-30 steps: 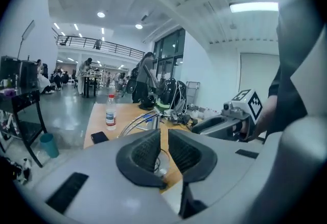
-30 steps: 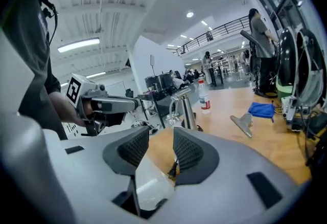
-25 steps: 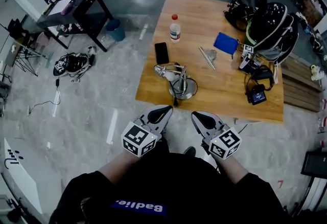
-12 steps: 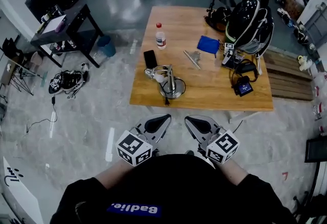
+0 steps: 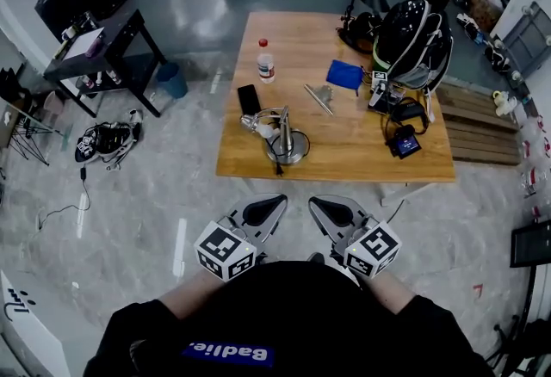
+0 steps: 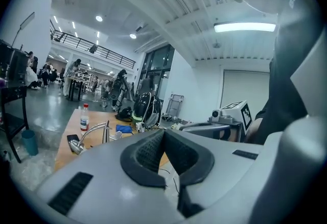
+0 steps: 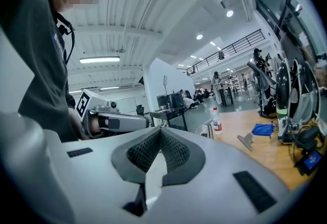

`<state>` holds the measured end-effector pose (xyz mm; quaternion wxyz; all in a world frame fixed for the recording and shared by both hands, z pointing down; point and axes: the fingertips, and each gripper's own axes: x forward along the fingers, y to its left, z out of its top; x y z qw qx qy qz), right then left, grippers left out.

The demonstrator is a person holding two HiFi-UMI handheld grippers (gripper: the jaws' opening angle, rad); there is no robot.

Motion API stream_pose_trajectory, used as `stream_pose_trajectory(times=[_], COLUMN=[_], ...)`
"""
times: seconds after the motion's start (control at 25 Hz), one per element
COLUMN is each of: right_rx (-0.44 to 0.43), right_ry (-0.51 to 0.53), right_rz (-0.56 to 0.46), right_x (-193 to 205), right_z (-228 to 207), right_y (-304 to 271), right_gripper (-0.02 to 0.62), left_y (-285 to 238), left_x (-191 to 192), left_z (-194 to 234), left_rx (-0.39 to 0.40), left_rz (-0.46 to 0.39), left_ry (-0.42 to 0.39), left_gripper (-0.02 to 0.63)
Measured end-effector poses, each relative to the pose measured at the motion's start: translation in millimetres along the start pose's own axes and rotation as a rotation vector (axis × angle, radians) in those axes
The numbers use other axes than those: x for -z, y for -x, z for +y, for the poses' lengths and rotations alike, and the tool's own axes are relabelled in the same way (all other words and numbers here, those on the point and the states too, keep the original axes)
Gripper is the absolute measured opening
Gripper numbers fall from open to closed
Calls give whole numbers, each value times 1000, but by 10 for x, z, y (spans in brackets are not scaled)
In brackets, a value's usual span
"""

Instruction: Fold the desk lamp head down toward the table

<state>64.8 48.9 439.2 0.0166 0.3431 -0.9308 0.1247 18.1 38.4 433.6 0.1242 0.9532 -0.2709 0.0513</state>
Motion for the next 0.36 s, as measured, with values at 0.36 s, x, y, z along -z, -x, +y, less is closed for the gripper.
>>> stream_pose_trajectory(times=[0.36], right_rx=[18], right_ry=[18], right_rz=[-1], right_x=[-31], right_z=[87], right_y=[-17], right_gripper=[5], left_y=[110], left_x=[-48], left_z=[-46], left_rx=[3], left_rz=[-12], left_ry=[-4], left_gripper=[9])
